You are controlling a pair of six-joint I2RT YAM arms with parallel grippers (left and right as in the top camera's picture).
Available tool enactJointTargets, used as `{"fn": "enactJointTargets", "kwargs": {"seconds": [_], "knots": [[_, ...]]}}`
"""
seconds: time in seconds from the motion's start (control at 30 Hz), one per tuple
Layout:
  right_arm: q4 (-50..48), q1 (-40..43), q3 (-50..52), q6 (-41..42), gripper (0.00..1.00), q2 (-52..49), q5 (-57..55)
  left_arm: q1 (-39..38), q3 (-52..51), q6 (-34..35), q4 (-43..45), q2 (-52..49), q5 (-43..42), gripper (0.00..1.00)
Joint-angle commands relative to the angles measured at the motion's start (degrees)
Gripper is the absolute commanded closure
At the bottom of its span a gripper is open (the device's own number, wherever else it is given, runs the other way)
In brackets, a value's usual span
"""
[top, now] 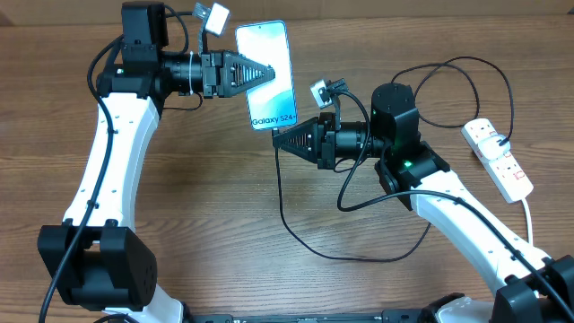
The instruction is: Plug charger to phone and switch on socket
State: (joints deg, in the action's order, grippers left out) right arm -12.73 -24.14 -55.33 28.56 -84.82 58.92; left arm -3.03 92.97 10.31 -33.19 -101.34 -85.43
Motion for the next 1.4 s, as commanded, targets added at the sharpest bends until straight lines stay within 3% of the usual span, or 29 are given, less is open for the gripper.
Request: {"fn": "enactJointTargets", "kwargs": {"seconds": [0.0, 0.23, 0.73, 1.0, 1.23, 1.37], "knots": [[-1.0, 0.0, -0.6, 0.3, 0.96, -0.1, -1.9, -0.8, 0.0, -0.9, 0.0, 0.4, -2.7, 0.95], [-3.1, 0.6, -0.6, 0.2, 0.96, -0.1, -1.9, -0.8, 0.0, -1.3, -1.0, 0.4, -3.1, 0.96], [-3.4, 0.7, -2.6, 0.2, 0.96, -0.1, -1.9, -0.8, 0.0, -11.7, -12.9, 0.4, -3.1, 0.96], [0.6, 0.7, -3.0, 0.2, 0.95, -0.1, -1.8, -1.2, 0.0, -12.1, -13.6, 0.4, -1.3, 0.96], [9.2, 0.7, -3.0, -0.5, 0.78, -0.1, -1.6, -1.2, 0.0, -12.0, -13.3, 0.4, 9.1, 0.96], [15.1, 0.7, -3.0, -0.5, 0.59, -0.1, -1.6, -1.1, 0.0, -12.0, -13.3, 0.4, 9.8, 0.96]]}}
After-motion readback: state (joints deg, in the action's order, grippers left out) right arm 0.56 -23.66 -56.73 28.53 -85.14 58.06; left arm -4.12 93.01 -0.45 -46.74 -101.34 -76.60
